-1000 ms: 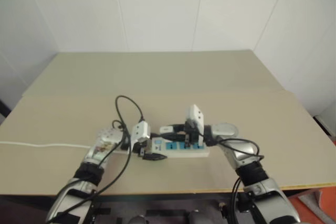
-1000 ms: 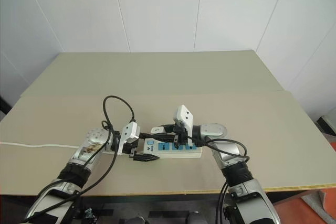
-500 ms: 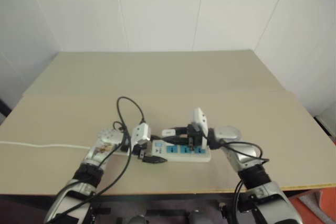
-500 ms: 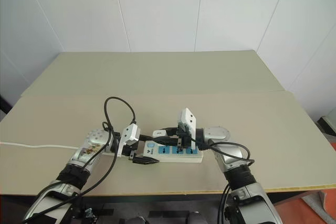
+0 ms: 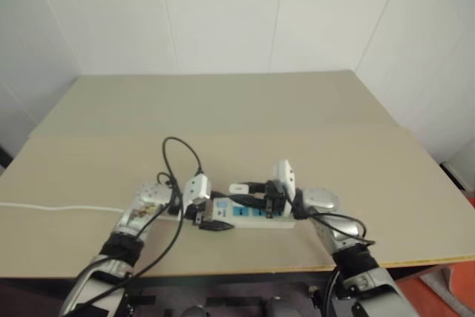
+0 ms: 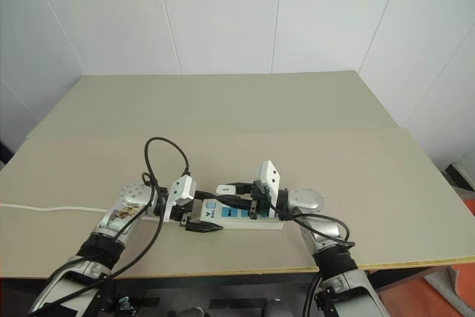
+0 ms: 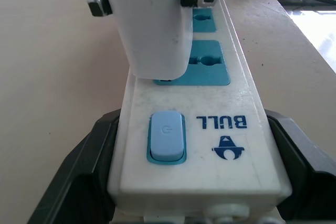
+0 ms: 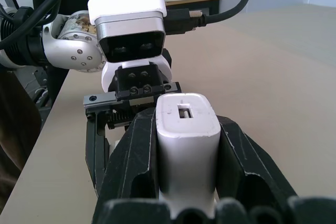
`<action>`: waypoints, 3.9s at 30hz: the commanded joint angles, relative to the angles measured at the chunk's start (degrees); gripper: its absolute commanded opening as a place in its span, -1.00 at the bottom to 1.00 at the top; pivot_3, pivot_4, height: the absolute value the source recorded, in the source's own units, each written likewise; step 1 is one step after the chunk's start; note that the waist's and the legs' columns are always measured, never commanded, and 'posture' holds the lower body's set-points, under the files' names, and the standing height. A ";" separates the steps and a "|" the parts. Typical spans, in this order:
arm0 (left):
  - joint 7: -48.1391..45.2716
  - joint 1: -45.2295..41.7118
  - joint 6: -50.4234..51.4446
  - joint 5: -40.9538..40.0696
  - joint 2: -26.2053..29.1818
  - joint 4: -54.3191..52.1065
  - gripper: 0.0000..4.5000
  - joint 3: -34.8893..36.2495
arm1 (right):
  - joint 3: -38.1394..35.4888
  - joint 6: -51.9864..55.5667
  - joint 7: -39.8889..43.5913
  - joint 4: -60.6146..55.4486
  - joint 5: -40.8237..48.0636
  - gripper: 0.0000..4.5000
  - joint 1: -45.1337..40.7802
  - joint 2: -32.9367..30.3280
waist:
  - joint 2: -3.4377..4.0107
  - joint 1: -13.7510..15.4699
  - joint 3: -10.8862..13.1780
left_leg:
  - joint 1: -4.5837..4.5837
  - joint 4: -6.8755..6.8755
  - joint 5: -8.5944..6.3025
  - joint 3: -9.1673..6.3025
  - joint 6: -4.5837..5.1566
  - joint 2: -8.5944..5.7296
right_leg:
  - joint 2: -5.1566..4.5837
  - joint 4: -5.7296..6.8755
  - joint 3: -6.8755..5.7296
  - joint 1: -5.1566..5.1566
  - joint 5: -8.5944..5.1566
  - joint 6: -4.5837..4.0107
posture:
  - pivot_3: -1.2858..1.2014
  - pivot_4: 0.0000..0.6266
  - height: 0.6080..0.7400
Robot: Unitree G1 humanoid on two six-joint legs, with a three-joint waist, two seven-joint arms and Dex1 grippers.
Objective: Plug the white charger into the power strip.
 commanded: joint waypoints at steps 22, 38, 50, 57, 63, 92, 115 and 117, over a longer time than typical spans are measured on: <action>0.51 5.26 2.72 0.72 4.31 -4.18 0.47 -0.63 | -2.50 -4.97 2.26 7.16 -2.67 -0.48 2.42 -6.25 | 0.00 0.08 -0.01 | 0.06 -0.03 0.00 0.02 0.00 0.01 | 0.00 -0.03 0.02 0.05 -0.01 -0.01 | 0.03 -0.52 1.00; 1.43 5.42 3.11 0.19 4.64 -5.09 0.47 -1.45 | 2.49 -6.81 4.16 9.89 -4.70 -0.48 -1.79 -5.50 | -0.02 -0.09 -0.03 | 0.90 -0.29 -0.03 0.00 0.04 0.08 | 0.04 -0.47 -0.03 0.97 -0.03 -0.02 | 0.03 -0.52 1.00; 2.82 6.06 2.97 0.18 3.84 -5.83 0.47 -1.71 | 3.41 -6.61 4.34 9.99 -5.61 -0.48 -0.60 -6.18 | -0.04 -0.15 -0.04 | 0.93 -0.36 -0.03 0.01 0.04 0.07 | 0.04 -0.47 -0.01 0.98 -0.03 -0.02 | 0.03 -0.52 1.00; 2.68 7.48 3.28 -0.21 5.17 -6.91 0.47 -1.27 | 2.39 -8.16 3.80 12.33 -6.14 -0.48 1.60 -8.33 | -0.05 -0.01 -0.07 | 0.94 -0.37 -0.03 0.01 0.04 0.07 | 0.03 -0.51 -0.02 1.00 -0.03 -0.02 | 0.03 -0.52 1.00; 2.50 7.22 3.36 -0.26 5.39 -6.86 0.47 -1.43 | 2.65 -8.79 3.68 13.02 -6.44 -0.48 1.55 -8.32 | -0.07 0.01 -0.10 | 0.97 -0.38 -0.03 0.01 0.04 0.07 | 0.03 -0.53 -0.02 1.04 -0.03 -0.02 | 0.03 -0.52 1.00; 3.67 7.53 7.22 -5.60 3.00 -12.21 0.98 0.91 | -3.32 1.91 6.62 -3.01 -0.70 1.00 0.58 -13.43 | -0.38 -0.08 -0.05 | 1.68 -0.81 -0.06 0.03 0.06 0.09 | 0.01 -0.64 -0.03 1.65 -0.28 -0.05 | 0.03 -0.52 1.00; 5.33 16.39 18.07 -16.69 17.81 -29.61 0.98 16.70 | -23.72 10.78 -1.36 -22.76 6.26 1.00 19.08 -29.43 | -0.32 0.24 0.50 | 0.72 -0.75 -0.04 0.06 0.03 0.07 | -0.03 -0.56 -0.04 0.66 -0.21 -0.11 | 0.03 -0.52 1.00; 6.59 17.94 18.55 -17.14 18.78 -30.84 0.98 18.32 | -26.71 12.31 -1.51 -24.25 8.06 1.00 21.87 -30.48 | -0.34 0.39 0.51 | 0.71 -0.75 -0.04 0.06 0.03 0.08 | -0.03 -0.59 -0.05 0.66 -0.22 -0.10 | 0.03 -0.52 1.00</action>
